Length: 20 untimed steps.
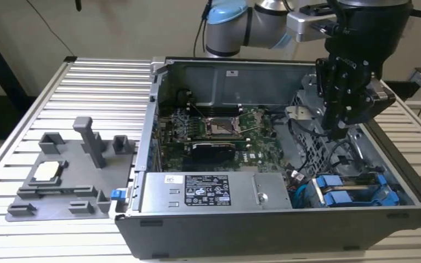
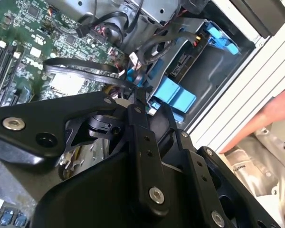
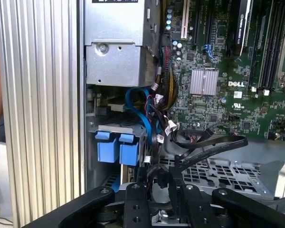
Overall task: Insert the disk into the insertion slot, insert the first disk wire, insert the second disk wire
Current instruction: 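Insert the first disk wire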
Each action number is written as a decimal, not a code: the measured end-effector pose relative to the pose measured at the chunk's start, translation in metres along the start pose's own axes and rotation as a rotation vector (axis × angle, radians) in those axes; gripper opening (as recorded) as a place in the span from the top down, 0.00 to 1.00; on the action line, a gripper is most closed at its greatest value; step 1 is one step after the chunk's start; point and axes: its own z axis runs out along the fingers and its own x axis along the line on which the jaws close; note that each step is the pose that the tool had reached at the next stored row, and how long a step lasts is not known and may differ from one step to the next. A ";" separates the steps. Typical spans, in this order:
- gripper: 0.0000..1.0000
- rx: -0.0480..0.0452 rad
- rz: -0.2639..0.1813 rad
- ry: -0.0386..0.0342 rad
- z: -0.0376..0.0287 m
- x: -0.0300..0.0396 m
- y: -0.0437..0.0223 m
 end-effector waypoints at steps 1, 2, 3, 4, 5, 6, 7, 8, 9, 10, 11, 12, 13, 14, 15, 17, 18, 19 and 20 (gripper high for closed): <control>0.67 0.0011 -0.002 0.0118 0.0002 -0.0009 0.0003; 0.67 0.0022 -0.004 0.0236 0.0003 -0.0017 0.0006; 0.67 0.0036 -0.006 0.0350 0.0005 -0.0026 0.0009; 0.67 0.0054 -0.008 0.0436 0.0009 -0.0039 0.0013; 0.67 0.0073 -0.009 0.0487 0.0015 -0.0053 0.0017; 0.67 0.0094 -0.009 0.0519 0.0023 -0.0067 0.0022; 0.67 0.0115 -0.009 0.0536 0.0035 -0.0080 0.0028; 0.67 0.0136 -0.010 0.0549 0.0046 -0.0092 0.0033; 0.67 0.0153 -0.010 0.0566 0.0059 -0.0101 0.0037; 0.67 0.0165 -0.010 0.0595 0.0072 -0.0107 0.0040; 0.67 0.0177 -0.010 0.0629 0.0082 -0.0111 0.0042; 0.67 0.0189 -0.011 0.0663 0.0092 -0.0115 0.0043; 0.67 0.0201 -0.011 0.0682 0.0100 -0.0119 0.0045; 0.67 0.0210 -0.011 0.0691 0.0105 -0.0122 0.0046; 0.70 0.0213 -0.011 0.0699 0.0108 -0.0123 0.0047; 0.70 0.0214 -0.011 0.0706 0.0109 -0.0123 0.0049; 0.77 0.0214 -0.011 0.0707 0.0109 -0.0123 0.0049; 0.77 0.0215 -0.011 0.0707 0.0110 -0.0124 0.0049; 0.77 0.0215 -0.011 0.0705 0.0110 -0.0124 0.0049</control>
